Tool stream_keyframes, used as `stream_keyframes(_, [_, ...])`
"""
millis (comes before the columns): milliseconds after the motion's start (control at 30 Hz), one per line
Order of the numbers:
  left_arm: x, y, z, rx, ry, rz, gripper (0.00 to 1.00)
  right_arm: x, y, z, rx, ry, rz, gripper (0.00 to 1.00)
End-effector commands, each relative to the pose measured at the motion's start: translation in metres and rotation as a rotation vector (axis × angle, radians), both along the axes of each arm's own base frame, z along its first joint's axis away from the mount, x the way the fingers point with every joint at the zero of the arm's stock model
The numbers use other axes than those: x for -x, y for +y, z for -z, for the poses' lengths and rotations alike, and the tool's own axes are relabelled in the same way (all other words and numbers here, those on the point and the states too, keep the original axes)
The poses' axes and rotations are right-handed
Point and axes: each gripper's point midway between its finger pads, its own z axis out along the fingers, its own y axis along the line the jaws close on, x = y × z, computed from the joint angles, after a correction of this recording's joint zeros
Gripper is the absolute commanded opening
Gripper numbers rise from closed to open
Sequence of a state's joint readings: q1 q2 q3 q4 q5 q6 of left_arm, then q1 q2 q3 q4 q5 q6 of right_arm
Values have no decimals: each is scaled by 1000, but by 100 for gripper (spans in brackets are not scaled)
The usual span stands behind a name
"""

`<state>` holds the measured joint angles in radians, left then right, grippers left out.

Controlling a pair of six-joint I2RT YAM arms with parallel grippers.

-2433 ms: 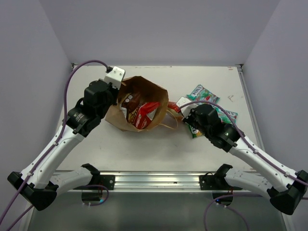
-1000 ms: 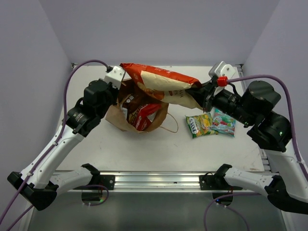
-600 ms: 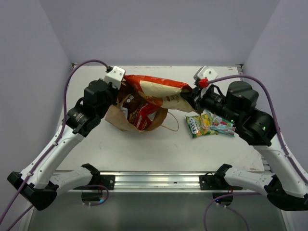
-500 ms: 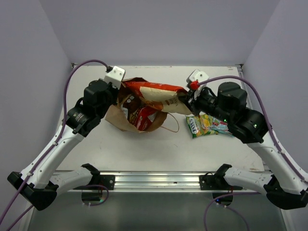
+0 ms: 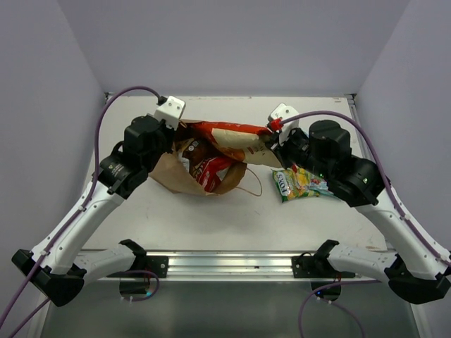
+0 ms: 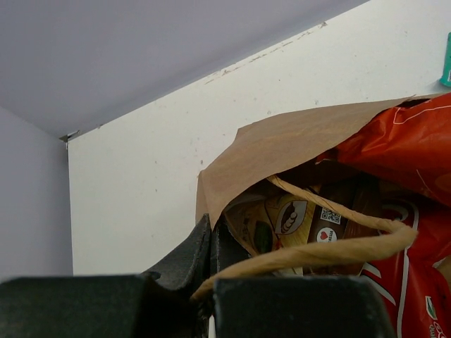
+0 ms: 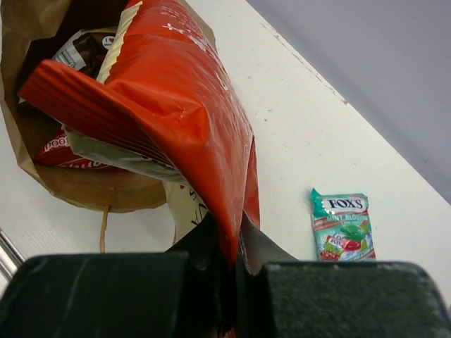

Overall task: Place the snacks into the paper bag
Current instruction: Place the snack in the paper bag.

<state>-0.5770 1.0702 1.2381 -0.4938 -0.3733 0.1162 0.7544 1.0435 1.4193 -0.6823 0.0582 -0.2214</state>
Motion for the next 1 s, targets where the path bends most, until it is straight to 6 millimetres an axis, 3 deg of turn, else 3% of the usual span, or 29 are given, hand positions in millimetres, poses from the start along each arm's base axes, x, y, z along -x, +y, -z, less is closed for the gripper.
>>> stream_keyframes(0, [-4, 3, -33, 44, -85, -18, 0, -9, -6, -29, -16, -59, 50, 0])
stream_keyframes(200, [-5, -3, -34, 53, -77, 9, 0, -18, -14, -29, 24, -63, 131, 0])
stream_keyframes(300, [-4, -9, -35, 61, -75, 41, 0, -19, -9, -27, 40, -63, 131, 0])
stream_keyframes(567, [-2, -23, -37, 67, -73, 123, 0, -28, 35, -13, 31, -51, 65, 0])
stream_keyframes(733, [3, -34, -39, 73, -64, 199, 0, -49, 47, 3, 14, -40, 126, 0])
stream_keyframes(867, [8, -42, -39, 73, -49, 257, 0, -62, 46, 15, 22, -22, 206, 0])
stream_keyframes(967, [11, -42, -37, 57, -33, 266, 0, -70, 29, 10, 15, -59, 312, 0])
